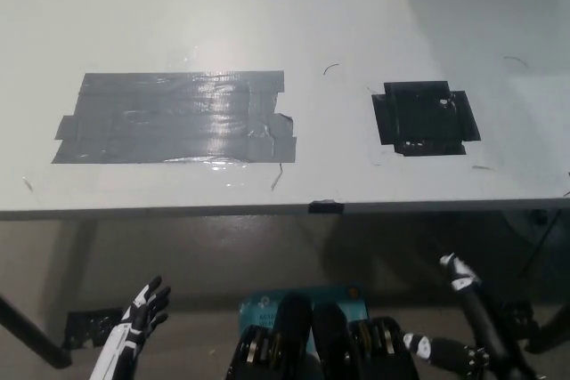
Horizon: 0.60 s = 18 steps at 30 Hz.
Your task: A person hands a grey duster to the robot and the robot grabs it with its right hand and places it on the black marked spot infron tof it on the desk
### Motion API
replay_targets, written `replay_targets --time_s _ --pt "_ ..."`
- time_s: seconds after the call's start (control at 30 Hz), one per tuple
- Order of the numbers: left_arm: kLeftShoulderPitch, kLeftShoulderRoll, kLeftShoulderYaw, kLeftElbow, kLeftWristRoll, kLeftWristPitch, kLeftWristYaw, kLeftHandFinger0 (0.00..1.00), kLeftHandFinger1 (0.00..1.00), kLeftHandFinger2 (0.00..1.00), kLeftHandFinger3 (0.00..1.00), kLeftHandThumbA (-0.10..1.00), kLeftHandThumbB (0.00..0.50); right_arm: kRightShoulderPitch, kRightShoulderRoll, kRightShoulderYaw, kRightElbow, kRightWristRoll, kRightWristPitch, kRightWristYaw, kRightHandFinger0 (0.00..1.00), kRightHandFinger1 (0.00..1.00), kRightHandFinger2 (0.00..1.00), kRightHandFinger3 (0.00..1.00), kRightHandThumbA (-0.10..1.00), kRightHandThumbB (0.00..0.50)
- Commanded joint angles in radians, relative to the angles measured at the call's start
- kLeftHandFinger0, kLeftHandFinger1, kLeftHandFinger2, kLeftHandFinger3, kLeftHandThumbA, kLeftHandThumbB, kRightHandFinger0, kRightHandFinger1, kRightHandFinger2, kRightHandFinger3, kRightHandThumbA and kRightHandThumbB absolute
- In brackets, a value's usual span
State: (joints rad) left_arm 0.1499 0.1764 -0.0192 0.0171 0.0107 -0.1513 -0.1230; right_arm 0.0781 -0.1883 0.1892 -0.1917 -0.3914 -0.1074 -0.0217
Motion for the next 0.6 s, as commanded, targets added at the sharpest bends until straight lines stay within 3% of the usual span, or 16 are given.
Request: replay_targets --time_s 0.0,0.17,0.33,0.47,0.57 --pt "0.006 0.011 -0.005 -0.016 0.012 -0.049 -0.006 1.0 1.0 1.0 1.0 1.0 0.299 -0.018 0.004 -0.053 -0.204 -0.092 -0.031 -0.045 1.0 1.0 1.0 1.0 0.85 0.251" --pt "0.009 0.013 -0.004 -0.014 0.016 -0.052 -0.006 1.0 1.0 1.0 1.0 1.0 0.314 -0.102 -0.005 -0.104 -0.398 -0.179 0.067 0.023 1.0 1.0 1.0 1.0 0.88 0.304" --pt "0.027 0.006 -0.005 -0.019 0.015 -0.045 -0.003 1.0 1.0 1.0 1.0 1.0 0.297 -0.195 0.008 -0.144 -0.508 -0.221 0.168 0.088 1.0 1.0 1.0 1.0 0.86 0.322" --pt "0.027 0.006 0.0 -0.013 0.005 -0.057 -0.005 1.0 1.0 1.0 1.0 1.0 0.319 -0.227 0.034 -0.139 -0.525 -0.221 0.194 0.102 1.0 1.0 1.0 1.0 0.88 0.338" --pt "0.031 0.009 0.004 -0.023 0.0 -0.05 -0.006 1.0 1.0 1.0 1.0 1.0 0.307 -0.188 0.043 -0.118 -0.475 -0.215 0.16 0.086 1.0 1.0 1.0 1.0 0.88 0.348"
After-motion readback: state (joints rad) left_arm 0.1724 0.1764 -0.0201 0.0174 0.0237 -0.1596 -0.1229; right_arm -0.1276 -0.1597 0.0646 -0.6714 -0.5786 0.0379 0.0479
